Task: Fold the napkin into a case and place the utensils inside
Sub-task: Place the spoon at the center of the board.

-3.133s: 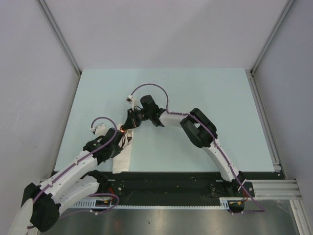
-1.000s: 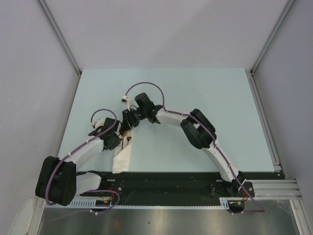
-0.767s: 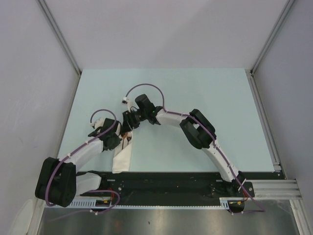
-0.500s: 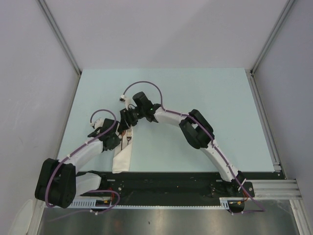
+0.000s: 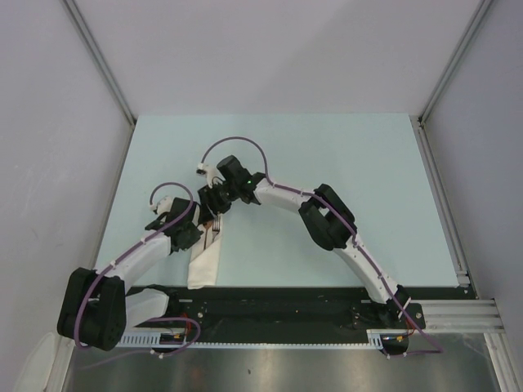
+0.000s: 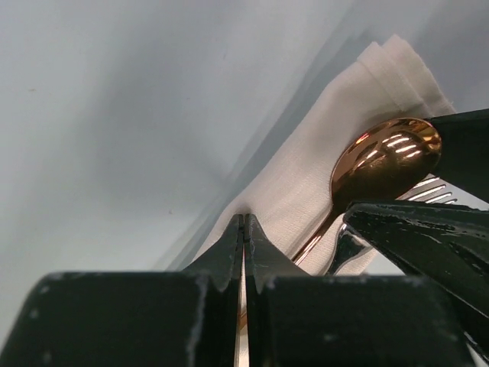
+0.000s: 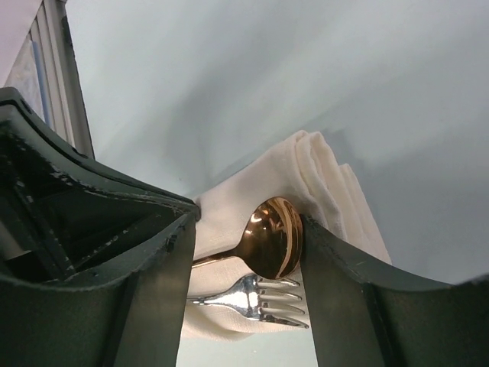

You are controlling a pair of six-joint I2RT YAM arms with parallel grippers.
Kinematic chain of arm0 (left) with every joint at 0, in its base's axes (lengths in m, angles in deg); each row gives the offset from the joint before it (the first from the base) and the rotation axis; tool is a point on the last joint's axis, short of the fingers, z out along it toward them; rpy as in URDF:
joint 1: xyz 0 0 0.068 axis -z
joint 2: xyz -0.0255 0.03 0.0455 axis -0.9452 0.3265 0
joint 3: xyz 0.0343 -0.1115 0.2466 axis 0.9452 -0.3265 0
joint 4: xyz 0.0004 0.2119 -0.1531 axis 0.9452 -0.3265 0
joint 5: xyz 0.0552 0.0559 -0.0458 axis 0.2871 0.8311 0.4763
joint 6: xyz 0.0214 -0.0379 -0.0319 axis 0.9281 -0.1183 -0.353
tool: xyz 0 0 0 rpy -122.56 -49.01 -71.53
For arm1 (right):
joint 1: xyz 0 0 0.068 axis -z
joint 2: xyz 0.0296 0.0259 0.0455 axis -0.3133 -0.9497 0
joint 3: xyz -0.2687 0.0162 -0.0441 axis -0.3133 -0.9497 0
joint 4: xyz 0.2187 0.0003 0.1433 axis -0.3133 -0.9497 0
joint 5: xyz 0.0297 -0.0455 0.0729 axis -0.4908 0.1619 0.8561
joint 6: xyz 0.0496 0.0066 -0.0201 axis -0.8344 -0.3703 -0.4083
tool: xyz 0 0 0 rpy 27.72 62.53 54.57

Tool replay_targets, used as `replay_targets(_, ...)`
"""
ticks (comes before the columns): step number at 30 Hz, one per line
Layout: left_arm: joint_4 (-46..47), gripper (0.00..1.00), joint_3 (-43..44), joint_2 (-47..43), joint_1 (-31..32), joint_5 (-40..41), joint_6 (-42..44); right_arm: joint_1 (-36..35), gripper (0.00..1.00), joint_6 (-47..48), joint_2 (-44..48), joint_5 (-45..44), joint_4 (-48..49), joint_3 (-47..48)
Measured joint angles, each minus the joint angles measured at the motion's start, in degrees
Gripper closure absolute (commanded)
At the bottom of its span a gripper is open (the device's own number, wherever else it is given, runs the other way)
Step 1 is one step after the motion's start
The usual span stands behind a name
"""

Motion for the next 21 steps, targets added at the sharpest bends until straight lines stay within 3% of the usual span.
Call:
replay_targets(7,-0.4,1.00,0.0,-0.5,0.0,0.0,0.5,-0.4,0.39,3.7,0.0,-2.9,-5.4,5.4)
replay_targets(21,-0.6,1.00,0.0,-2.0,0.0,0.0,2.0,-1.0,0.41,5.4,-0.2,-3.4,-9.3,7.5)
